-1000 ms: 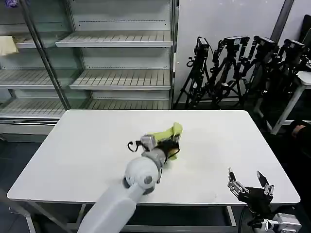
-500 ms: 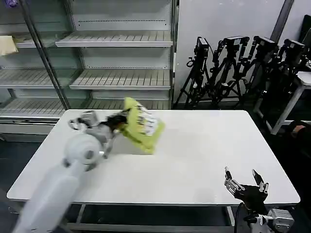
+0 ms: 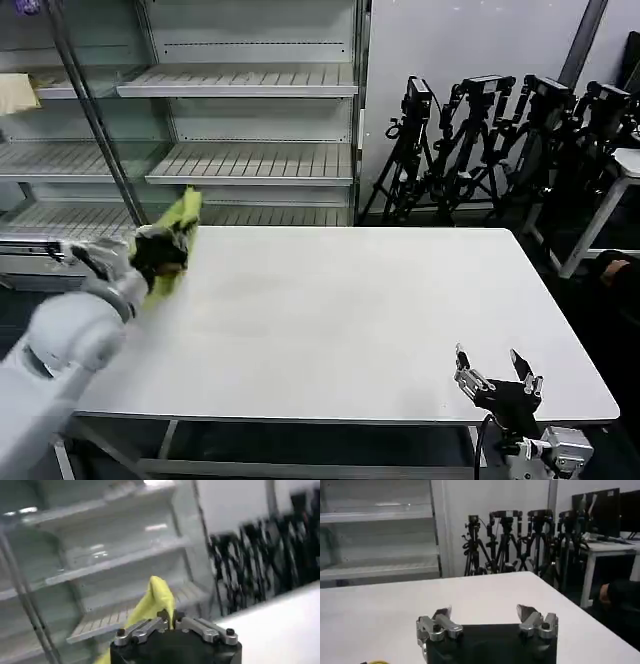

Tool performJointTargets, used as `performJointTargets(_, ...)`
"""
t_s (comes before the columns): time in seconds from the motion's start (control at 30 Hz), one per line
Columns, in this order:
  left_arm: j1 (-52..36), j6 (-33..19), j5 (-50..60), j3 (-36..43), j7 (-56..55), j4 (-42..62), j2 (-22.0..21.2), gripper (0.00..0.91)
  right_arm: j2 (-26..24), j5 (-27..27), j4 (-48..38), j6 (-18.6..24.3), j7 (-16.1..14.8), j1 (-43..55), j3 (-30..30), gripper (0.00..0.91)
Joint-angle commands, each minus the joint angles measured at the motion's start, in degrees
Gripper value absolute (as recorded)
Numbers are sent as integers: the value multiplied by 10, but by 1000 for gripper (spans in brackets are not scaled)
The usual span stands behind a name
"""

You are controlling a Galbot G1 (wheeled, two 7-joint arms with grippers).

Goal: Fold and organize the clothes.

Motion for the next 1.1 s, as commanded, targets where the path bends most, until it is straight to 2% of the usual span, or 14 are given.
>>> performJointTargets(0.03,44,-30,370,293,34,88,-140,50,3,-7,11,7,-1,-15,16,907)
performJointTargets(0.17,-5,-13,360,320,28,90,-224,50,-1,-7,21,6,-1,-28,25,907)
performJointTargets(0.27,-58,6,314,327,21,81,-261,50,2,-7,27,6,-1,-34,27,907)
performJointTargets(0.47,-139,7,255,331,3,112,-308,50,10,-12,29,6,-1,-36,20,907)
performJointTargets(0.63,-150,7,252,337,-9,168,-342,50,11,-12,28,3,-1,-31,16,907)
performJointTargets(0.67,-149,7,251,336,-10,171,-345,111,11,-12,27,3,-1,-30,16,907)
performJointTargets(0.7,-146,7,247,334,-13,176,-351,282,11,-12,27,2,-1,-30,15,907)
performJointTargets(0.73,-144,7,240,330,-19,177,-355,907,10,-12,27,1,0,-29,16,907)
performJointTargets(0.93,-134,-4,121,293,-62,172,-382,907,7,-22,26,-5,-5,-27,15,907)
performJointTargets(1.03,-124,-42,60,270,-79,166,-383,907,5,-26,25,-5,-7,-23,15,907)
performJointTargets(1.1,-112,-94,58,255,-62,150,-376,907,4,-28,24,-3,-7,-20,15,907)
